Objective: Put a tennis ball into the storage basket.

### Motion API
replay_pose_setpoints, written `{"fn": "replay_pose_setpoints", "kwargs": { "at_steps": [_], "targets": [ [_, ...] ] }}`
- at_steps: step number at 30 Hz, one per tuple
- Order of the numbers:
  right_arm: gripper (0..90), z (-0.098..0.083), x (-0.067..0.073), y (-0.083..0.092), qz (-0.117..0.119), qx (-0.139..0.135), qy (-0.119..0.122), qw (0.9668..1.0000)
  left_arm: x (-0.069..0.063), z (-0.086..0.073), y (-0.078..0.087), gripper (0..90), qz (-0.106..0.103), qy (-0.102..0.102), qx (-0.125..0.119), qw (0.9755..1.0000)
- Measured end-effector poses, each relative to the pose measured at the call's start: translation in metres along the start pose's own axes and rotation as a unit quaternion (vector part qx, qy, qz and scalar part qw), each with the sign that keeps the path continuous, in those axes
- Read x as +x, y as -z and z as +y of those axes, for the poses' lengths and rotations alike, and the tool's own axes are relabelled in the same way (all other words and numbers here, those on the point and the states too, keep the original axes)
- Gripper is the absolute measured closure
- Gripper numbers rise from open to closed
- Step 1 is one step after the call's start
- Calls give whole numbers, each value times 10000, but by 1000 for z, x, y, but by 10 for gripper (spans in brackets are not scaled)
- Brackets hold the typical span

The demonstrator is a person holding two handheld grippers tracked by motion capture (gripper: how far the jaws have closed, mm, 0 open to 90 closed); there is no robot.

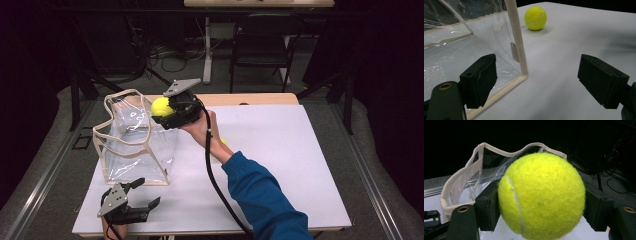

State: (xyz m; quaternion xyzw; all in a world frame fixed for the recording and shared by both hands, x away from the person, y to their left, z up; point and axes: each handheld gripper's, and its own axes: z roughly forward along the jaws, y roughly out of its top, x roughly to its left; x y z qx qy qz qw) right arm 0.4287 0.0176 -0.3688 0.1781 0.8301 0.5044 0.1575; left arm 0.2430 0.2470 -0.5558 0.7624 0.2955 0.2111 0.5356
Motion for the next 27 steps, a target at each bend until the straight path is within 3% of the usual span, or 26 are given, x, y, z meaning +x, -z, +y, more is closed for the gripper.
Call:
{"fn": "replay_pose_setpoints", "kwargs": {
  "at_steps": [27],
  "targets": [
    [262,13,13,-9,104,-40,62,9999,0,0,1,163,-43,-1,-25,10000]
  ]
}}
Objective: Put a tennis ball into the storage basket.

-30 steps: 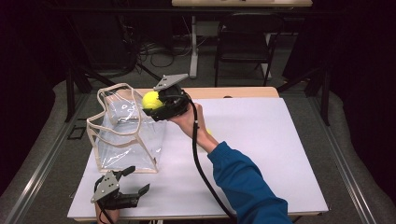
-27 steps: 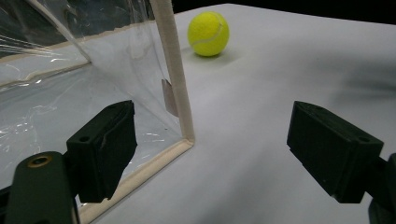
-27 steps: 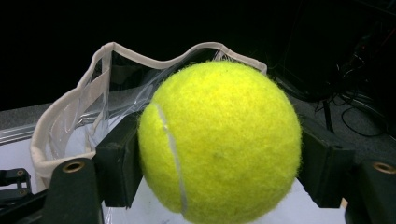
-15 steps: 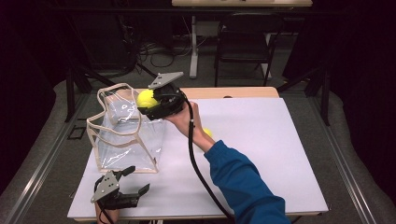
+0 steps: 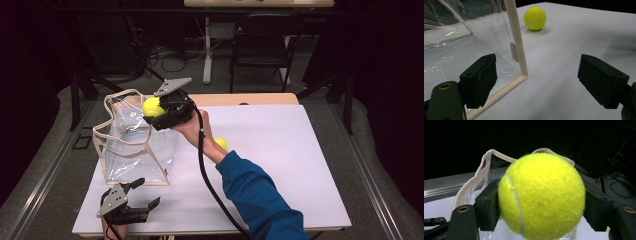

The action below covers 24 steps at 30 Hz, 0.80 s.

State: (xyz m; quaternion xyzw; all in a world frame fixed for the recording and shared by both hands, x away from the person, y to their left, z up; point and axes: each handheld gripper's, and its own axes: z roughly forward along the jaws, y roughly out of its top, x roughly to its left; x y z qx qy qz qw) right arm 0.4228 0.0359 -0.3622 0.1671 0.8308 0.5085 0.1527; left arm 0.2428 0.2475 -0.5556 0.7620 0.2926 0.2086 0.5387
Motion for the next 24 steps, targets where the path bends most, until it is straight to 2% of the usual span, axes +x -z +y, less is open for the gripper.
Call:
{"fn": "replay_pose_setpoints", "kwargs": {
  "at_steps": [24],
  "targets": [
    [262,8,8,-9,95,-49,105,9999,0,0,0,162,-7,-1,-16,10000]
  ]
}}
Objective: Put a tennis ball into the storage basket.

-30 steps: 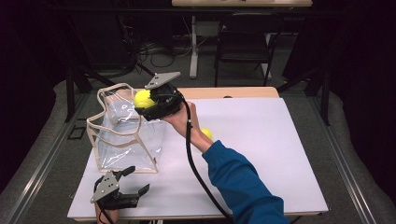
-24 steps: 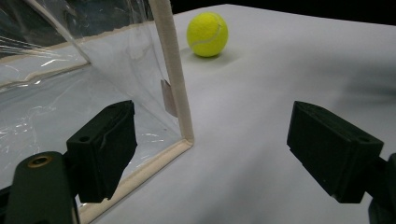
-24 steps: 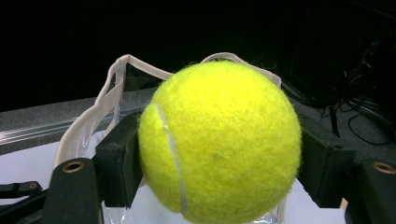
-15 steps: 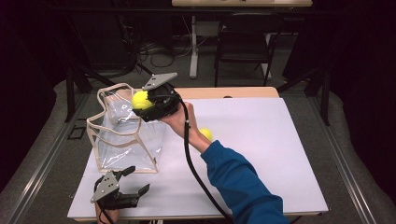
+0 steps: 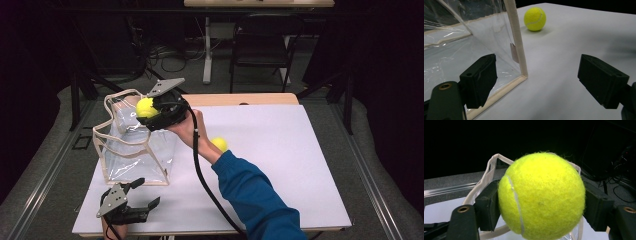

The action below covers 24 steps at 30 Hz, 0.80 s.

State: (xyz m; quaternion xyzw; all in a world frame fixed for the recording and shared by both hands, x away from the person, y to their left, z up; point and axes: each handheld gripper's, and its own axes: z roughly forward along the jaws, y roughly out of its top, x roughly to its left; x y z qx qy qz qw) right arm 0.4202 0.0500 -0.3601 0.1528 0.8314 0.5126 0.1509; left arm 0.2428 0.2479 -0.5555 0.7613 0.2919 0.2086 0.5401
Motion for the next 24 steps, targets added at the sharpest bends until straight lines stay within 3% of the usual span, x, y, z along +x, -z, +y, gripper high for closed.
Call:
{"fn": "replay_pose_setpoints", "kwargs": {
  "at_steps": [22,24],
  "targets": [
    [262,4,7,-12,110,36,26,9999,0,0,1,162,19,6,-1,10000],
    [262,6,8,-12,119,62,60,9999,-1,-1,0,162,121,37,-62,9999]
  ]
}}
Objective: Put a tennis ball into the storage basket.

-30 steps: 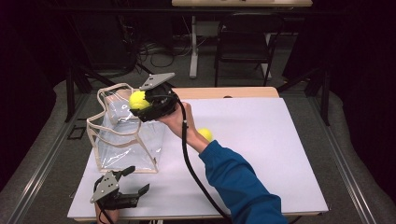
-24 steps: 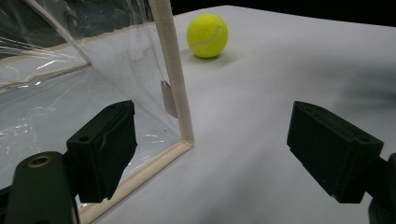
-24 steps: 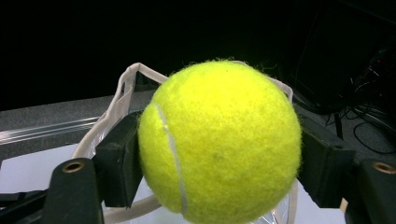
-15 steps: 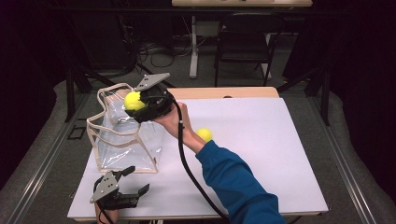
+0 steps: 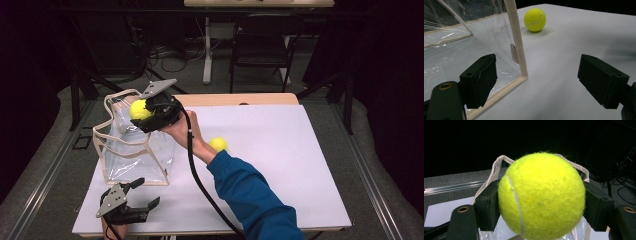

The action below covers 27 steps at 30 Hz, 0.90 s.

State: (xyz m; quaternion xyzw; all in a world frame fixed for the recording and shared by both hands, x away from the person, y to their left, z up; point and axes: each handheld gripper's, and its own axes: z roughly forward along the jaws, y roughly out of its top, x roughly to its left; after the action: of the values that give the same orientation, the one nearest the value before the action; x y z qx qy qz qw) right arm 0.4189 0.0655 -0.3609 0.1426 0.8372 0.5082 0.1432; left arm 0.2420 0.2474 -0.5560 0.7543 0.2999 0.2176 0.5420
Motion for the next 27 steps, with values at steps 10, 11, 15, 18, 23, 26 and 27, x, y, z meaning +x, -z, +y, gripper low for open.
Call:
{"fn": "replay_pose_setpoints", "kwargs": {
  "at_steps": [10,11,15,18,23,26,27],
  "targets": [
    [262,12,7,-3,102,92,79,9999,2,0,1,162,-123,-1,68,9999],
    [262,13,7,-4,115,109,79,9998,2,0,2,162,-118,-1,62,9999],
    [262,15,8,-8,159,215,91,9996,1,0,1,162,-117,13,50,9999],
    [262,17,9,-12,229,345,108,9991,2,0,1,162,-82,41,28,10000],
    [262,17,12,-16,251,468,185,9984,2,0,1,162,-94,59,42,9999],
    [263,18,10,-17,268,516,174,9982,3,0,1,162,-68,72,69,9999],
    [263,18,10,-18,264,546,157,9980,2,0,1,163,-61,75,55,9999]
  ]
}}
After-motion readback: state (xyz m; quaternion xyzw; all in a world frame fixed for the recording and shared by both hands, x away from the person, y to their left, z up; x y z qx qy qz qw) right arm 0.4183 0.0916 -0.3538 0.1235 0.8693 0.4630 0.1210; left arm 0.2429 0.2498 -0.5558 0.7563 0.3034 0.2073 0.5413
